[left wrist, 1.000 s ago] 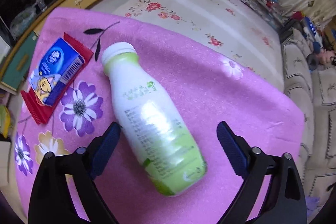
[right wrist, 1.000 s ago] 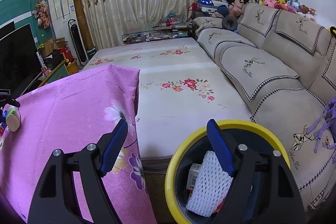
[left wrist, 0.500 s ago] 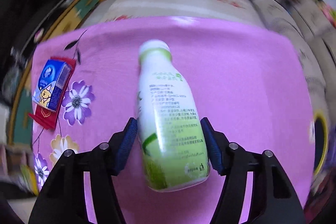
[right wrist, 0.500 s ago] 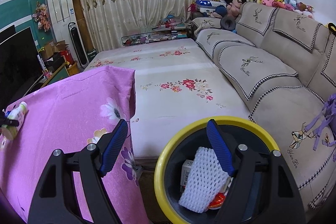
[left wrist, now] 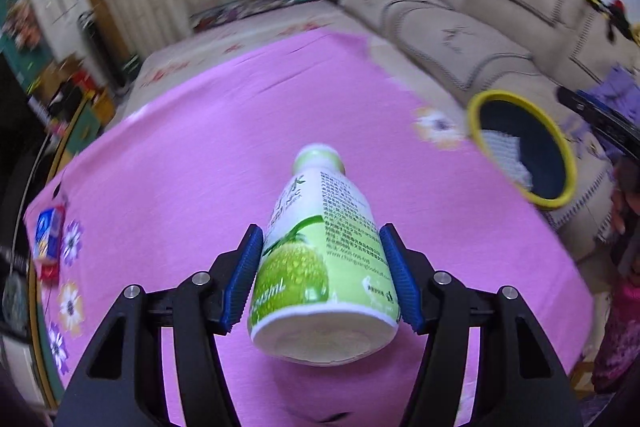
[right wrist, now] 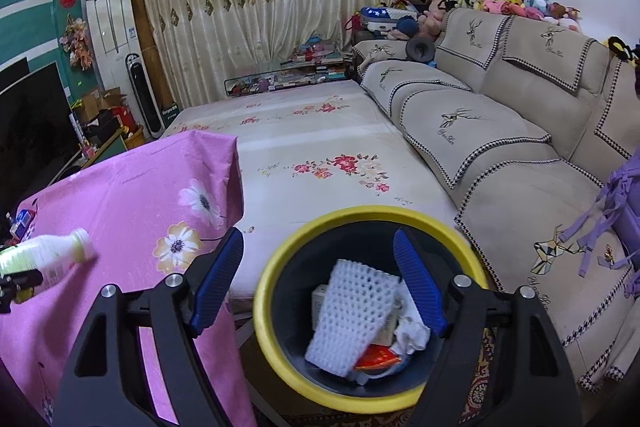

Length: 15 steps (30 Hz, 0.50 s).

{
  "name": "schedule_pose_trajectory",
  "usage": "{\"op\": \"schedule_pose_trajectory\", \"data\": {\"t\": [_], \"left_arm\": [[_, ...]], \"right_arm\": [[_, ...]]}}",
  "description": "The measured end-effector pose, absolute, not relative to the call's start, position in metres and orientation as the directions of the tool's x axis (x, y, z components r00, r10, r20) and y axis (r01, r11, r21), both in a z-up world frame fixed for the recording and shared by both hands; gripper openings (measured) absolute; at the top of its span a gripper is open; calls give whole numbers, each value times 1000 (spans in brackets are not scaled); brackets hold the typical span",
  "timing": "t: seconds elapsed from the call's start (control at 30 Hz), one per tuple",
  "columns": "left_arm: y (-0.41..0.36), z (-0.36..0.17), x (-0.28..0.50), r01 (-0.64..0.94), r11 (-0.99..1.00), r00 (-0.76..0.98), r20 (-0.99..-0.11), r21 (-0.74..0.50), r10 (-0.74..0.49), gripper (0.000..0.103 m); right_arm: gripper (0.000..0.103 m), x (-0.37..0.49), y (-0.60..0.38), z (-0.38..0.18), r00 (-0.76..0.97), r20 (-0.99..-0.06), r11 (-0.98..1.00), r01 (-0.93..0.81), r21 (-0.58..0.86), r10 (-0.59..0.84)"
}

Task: Collect trash
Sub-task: 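Carry the bottle over the bin and open the left gripper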

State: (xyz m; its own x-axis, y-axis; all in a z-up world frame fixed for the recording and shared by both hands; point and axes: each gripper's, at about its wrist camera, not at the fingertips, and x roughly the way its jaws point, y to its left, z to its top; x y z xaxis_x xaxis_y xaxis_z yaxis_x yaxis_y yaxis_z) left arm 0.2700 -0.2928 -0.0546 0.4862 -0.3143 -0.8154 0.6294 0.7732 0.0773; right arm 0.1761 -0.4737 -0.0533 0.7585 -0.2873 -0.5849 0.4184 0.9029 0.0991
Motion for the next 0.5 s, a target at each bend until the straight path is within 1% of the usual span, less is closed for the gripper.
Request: {"op": "schedule_pose_trajectory", "data": {"t": [0.27,0.33,0.5], "left_arm": [[-371,-38,236,748,662,434,-795,55,-423,60],[-381,-38,246,770,637,420,-789,48,-448,60],[-446,-34,241,833,552,370,-771,29,-519,59]], "right_arm": [[73,134,-506,-44,768,-556,876,462,139,-317],[73,122,-518,-43,765,-549,862,485,150,-335],[73,95,-545,-40,750,-537,826,540,160,-386]]}}
